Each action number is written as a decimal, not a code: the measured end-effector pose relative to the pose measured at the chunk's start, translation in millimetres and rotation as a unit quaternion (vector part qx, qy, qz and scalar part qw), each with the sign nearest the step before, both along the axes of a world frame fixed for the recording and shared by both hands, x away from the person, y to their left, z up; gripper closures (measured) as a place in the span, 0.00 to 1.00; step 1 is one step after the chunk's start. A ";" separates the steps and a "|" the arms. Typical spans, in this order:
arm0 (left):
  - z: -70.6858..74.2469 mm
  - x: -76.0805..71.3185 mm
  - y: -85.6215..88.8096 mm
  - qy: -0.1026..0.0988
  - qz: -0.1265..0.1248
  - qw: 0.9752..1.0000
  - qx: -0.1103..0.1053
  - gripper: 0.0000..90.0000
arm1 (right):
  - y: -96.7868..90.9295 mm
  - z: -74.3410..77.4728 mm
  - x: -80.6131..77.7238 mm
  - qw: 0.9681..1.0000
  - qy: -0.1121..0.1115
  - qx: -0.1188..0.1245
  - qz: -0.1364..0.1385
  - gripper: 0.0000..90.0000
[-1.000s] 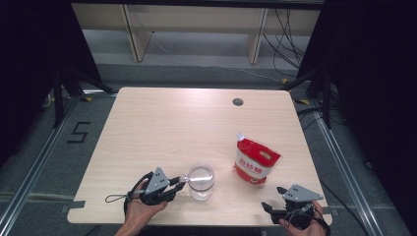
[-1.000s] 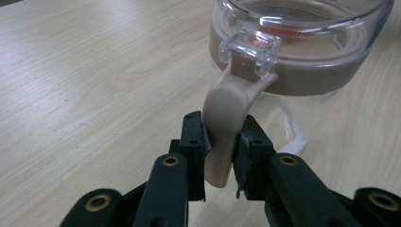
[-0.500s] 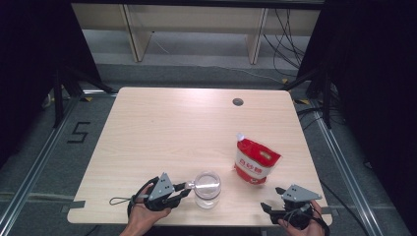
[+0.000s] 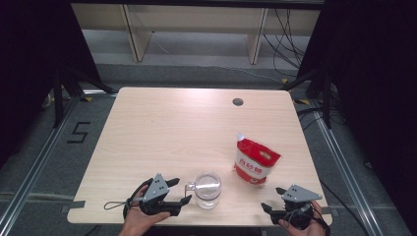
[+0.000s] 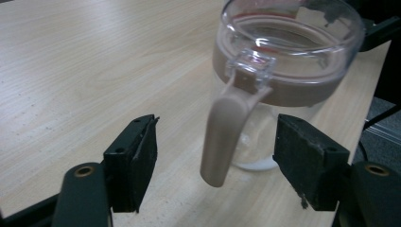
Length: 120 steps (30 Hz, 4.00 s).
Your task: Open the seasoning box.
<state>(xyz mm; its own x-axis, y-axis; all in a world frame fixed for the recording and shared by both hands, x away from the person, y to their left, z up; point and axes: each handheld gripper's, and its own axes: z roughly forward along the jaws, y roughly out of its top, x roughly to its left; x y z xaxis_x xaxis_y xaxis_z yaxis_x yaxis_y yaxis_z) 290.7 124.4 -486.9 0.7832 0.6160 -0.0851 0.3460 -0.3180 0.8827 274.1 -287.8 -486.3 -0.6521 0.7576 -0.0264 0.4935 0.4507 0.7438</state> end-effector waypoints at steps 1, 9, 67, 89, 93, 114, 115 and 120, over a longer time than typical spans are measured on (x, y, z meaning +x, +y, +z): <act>0.0 -1.4 -0.8 0.001 0.000 1.000 -0.003 0.32 | -0.3 0.0 0.1 1.000 -0.005 -0.003 0.000 0.28; 9.2 -2.3 2.6 -0.006 0.001 1.000 -0.017 0.32 | 3.1 -0.4 -0.7 1.000 -0.007 -0.006 0.008 0.28; 30.5 3.5 -5.7 -0.063 -0.028 0.997 -0.031 0.98 | 36.7 13.7 -10.8 0.991 -0.094 0.003 0.095 0.62; 29.6 4.5 -3.7 -0.057 -0.033 0.997 -0.038 0.98 | 79.6 23.5 -8.3 0.983 -0.125 0.067 0.118 0.94; 29.2 4.5 -3.5 -0.057 -0.032 0.997 -0.040 0.98 | 87.3 24.2 -4.7 0.983 -0.121 0.062 0.122 0.95; 28.1 3.9 -3.5 -0.052 -0.029 0.997 -0.047 0.98 | 111.3 26.9 8.1 0.980 -0.130 0.030 0.150 1.00; 28.1 3.9 -3.4 -0.053 -0.030 0.997 -0.047 0.98 | 113.8 27.4 9.0 0.980 -0.124 0.031 0.154 1.00; 28.7 3.2 -2.6 -0.051 -0.027 0.997 -0.040 0.98 | 117.7 30.3 9.1 0.978 -0.130 0.032 0.157 1.00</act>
